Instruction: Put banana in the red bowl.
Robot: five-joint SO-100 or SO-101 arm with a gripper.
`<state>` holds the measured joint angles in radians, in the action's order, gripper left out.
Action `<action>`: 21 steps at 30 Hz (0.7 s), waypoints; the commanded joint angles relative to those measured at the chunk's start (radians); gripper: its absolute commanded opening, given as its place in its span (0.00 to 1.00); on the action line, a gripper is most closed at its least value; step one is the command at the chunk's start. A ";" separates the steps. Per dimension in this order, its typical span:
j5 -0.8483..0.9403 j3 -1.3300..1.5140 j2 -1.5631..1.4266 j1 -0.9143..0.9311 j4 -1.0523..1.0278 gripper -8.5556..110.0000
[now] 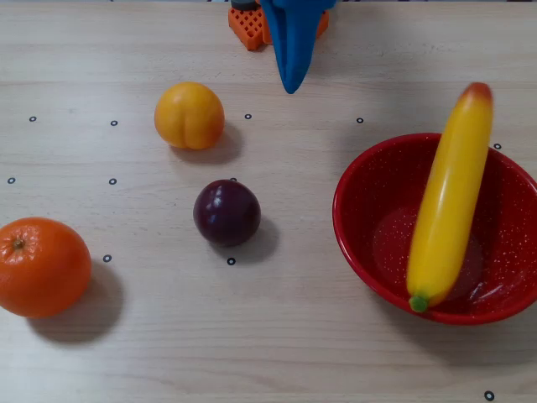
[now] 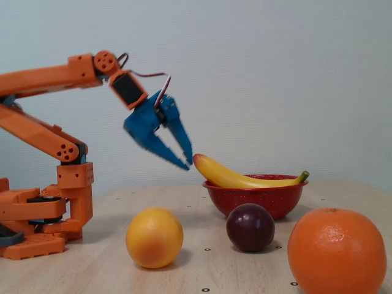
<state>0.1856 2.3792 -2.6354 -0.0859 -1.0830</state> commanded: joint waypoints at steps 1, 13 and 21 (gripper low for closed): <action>0.015 0.017 -0.104 0.015 0.041 0.07; -0.034 0.393 -0.436 -0.002 -0.002 0.07; -0.064 0.545 -0.606 -0.018 -0.106 0.07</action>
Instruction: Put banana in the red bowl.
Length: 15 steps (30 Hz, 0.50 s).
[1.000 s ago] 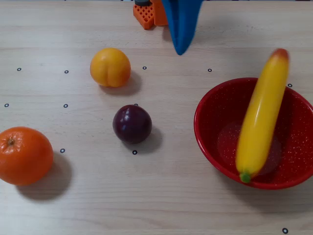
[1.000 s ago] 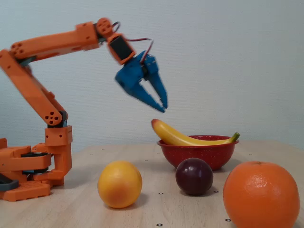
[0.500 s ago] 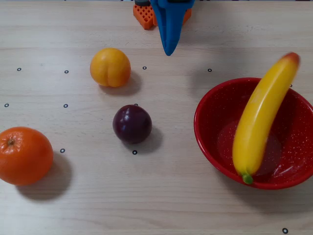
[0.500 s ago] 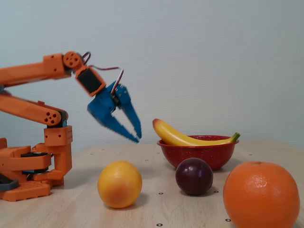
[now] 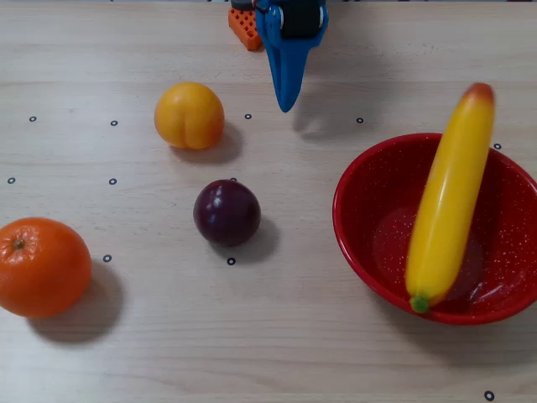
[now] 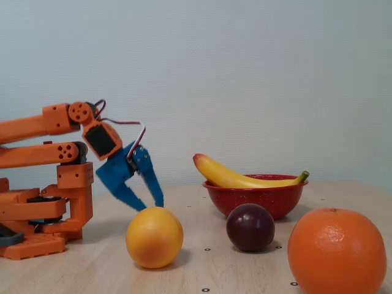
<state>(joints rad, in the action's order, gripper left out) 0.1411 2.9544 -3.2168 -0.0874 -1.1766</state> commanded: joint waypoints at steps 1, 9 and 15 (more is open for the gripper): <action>-0.018 -0.009 -0.043 -0.017 -0.014 0.07; -0.002 0.107 -0.115 -0.012 -0.008 0.07; -0.021 0.135 -0.115 -0.025 -0.009 0.07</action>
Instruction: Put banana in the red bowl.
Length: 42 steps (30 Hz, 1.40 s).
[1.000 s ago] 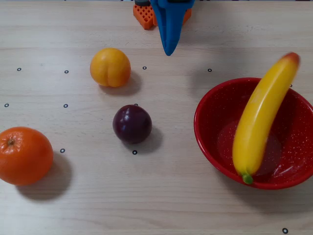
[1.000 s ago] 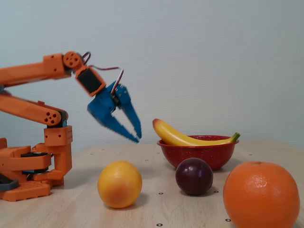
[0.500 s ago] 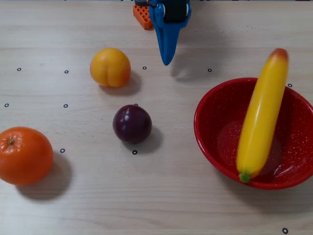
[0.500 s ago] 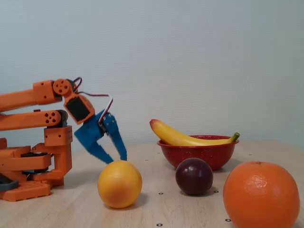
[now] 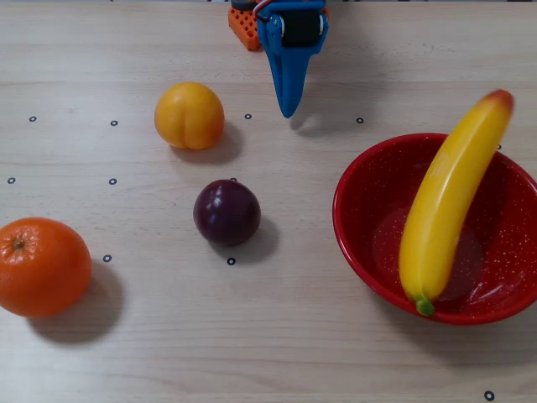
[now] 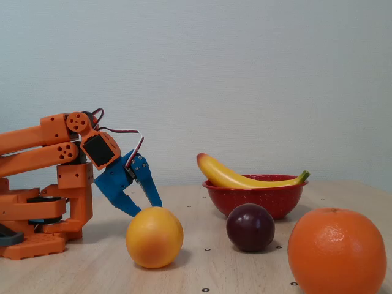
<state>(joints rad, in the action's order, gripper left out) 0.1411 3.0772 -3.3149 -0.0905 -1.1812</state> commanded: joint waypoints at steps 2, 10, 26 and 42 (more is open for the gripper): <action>-0.028 0.012 -0.017 -0.037 -0.005 0.07; -0.041 0.012 -0.017 -0.035 -0.006 0.07; -0.032 0.012 -0.017 -0.035 -0.006 0.07; -0.031 0.012 -0.017 -0.035 -0.006 0.07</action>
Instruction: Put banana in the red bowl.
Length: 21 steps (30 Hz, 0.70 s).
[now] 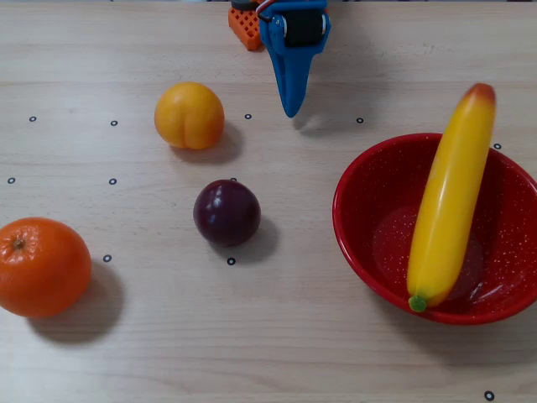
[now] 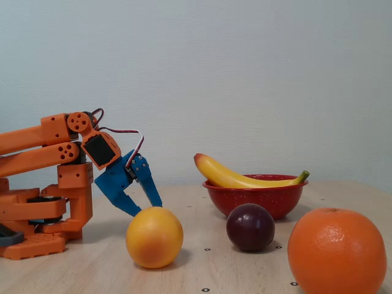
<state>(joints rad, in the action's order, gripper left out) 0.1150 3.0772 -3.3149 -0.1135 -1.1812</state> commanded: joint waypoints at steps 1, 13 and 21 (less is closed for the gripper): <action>-0.005 0.012 -0.017 -0.012 -0.006 0.07; -0.028 0.012 -0.017 0.008 -0.006 0.07; -0.041 0.012 -0.017 0.020 -0.006 0.07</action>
<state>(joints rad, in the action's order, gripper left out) 0.0936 3.0772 -3.3149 -0.1135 -1.1812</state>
